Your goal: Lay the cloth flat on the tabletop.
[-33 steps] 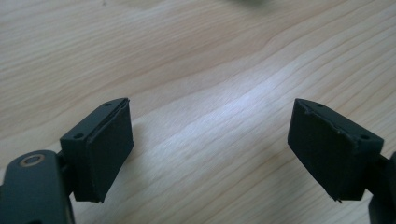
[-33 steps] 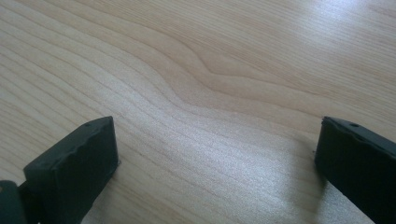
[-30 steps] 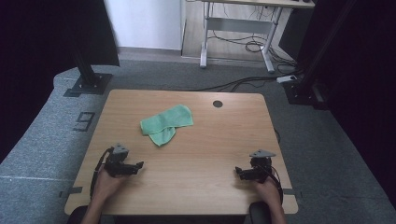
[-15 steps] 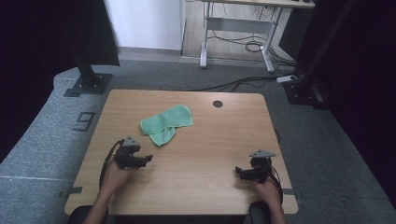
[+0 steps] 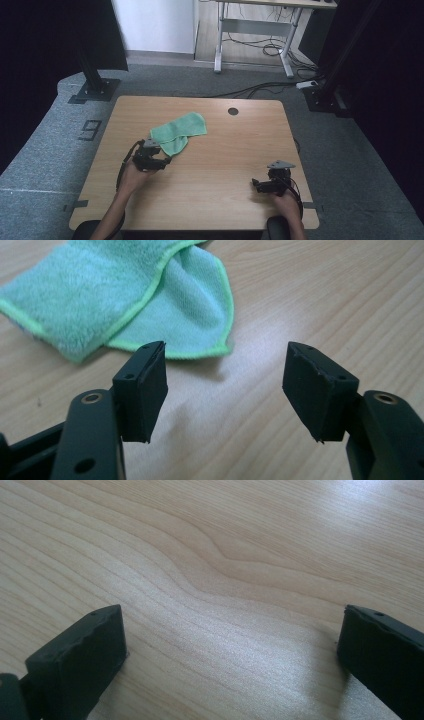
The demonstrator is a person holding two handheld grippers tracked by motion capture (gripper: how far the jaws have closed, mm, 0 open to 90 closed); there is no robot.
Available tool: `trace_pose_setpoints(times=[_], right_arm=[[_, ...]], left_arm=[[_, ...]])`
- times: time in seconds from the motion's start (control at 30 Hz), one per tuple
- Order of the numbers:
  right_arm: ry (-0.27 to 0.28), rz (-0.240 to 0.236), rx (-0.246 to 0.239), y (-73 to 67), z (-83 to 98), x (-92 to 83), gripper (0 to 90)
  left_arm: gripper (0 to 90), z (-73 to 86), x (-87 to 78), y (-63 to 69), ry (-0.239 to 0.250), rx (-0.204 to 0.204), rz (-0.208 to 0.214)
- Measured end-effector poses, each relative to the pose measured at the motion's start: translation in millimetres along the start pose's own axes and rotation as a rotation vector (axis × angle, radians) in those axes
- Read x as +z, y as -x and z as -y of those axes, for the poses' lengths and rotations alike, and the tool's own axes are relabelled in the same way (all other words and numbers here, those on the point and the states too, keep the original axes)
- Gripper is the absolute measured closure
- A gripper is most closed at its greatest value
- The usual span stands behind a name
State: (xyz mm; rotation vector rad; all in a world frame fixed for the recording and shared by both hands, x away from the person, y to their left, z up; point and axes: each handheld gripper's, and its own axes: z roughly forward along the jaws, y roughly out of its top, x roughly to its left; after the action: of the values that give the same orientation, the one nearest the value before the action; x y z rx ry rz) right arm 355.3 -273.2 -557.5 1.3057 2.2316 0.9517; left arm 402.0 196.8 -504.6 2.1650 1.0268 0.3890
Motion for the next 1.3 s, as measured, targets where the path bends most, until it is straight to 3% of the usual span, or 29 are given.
trace_pose_setpoints(times=[0.27, 0.5, 0.87, 1.07, 1.3], right_arm=[[0.000, 0.000, 0.000, 0.0, 0.0, 0.0, 0.0], [0.000, 0.000, 0.000, 0.0, 0.0, 0.0, 0.0], [0.000, 0.000, 0.000, 0.0, 0.0, 0.0, 0.0], [0.000, 0.000, 0.000, 0.0, 0.0, 0.0, 0.0], [0.000, 0.000, 0.000, 0.0, 0.0, 0.0, 0.0]], left_arm=[[41.2, -15.1, 12.3, -0.3, -0.004, 0.018, 0.006], [47.6, -22.4, 28.2, -4.2, -0.006, -0.004, 0.010], [56.6, -31.6, 32.5, -10.9, 0.001, -0.038, 0.037], [58.1, -32.3, 44.6, -2.9, -0.028, -0.024, 0.058], [67.7, -28.2, 54.9, -0.2, -0.082, -0.013, 0.054]])
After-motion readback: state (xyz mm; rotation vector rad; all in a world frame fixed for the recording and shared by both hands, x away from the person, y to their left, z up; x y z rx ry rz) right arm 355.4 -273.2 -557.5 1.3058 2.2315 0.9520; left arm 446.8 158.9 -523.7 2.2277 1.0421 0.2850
